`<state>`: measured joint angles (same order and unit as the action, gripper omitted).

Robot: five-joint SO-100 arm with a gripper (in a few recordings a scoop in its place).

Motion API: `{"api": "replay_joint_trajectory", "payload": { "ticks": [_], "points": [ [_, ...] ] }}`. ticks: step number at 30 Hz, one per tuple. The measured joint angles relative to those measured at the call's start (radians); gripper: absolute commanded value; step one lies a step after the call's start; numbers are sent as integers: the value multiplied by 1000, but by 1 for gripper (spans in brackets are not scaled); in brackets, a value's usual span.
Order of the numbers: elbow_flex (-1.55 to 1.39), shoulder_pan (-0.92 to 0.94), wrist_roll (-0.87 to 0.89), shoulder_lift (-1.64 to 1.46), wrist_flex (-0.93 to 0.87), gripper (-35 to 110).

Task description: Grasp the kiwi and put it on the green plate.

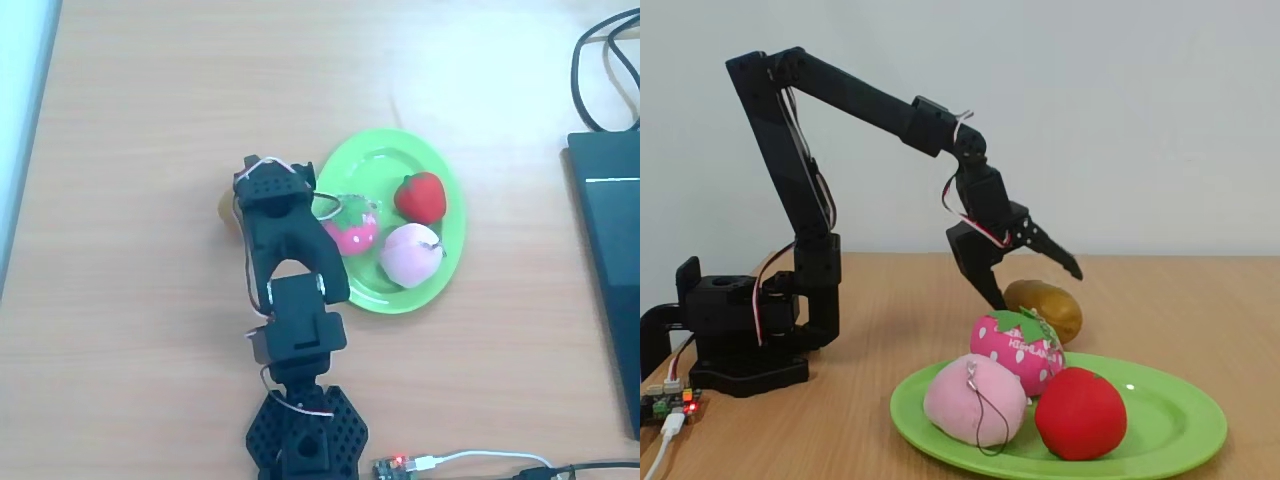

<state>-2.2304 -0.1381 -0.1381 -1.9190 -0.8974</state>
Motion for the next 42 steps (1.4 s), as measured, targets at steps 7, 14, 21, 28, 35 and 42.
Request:
{"api": "replay_joint_trajectory", "payload": {
  "ticks": [7,14,21,28,35,42],
  "points": [
    [-54,6,-17,15,44,49],
    [-91,6,-17,46,55,49],
    [-86,9,-17,64,55,43],
    [-83,9,-15,64,63,39],
    [-84,9,-8,44,83,23],
    [-84,9,-6,32,87,25]
  ]
}}
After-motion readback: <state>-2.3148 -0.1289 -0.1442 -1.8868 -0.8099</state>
